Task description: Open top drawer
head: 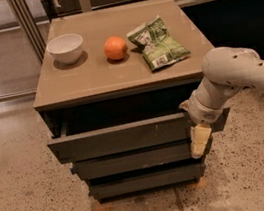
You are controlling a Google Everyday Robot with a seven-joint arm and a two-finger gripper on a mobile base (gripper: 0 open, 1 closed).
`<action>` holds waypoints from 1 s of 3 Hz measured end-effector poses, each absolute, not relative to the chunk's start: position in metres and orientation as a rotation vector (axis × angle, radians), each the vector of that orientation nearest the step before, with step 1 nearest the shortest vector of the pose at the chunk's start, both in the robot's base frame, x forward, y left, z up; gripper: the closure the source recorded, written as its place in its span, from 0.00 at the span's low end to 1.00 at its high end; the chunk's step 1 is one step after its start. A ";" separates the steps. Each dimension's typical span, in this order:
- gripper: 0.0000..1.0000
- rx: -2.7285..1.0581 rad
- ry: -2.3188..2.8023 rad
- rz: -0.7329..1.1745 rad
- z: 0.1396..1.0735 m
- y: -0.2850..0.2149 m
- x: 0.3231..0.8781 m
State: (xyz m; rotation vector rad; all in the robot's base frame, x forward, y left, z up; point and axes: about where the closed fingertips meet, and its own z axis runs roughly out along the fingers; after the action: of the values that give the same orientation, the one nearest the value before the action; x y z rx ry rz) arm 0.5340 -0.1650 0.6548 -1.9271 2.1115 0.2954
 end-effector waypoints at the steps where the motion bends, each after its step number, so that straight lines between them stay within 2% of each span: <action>1: 0.00 -1.945 2.131 0.349 0.667 -0.167 0.507; 3: 0.00 -2.008 2.197 0.500 0.682 -0.167 0.456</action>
Offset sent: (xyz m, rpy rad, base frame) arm -0.0877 -0.0046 0.0367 0.0034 0.1867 0.0279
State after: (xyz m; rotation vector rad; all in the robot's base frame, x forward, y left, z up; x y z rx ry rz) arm 0.4557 -0.1673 0.6822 -2.0077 2.1972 0.4997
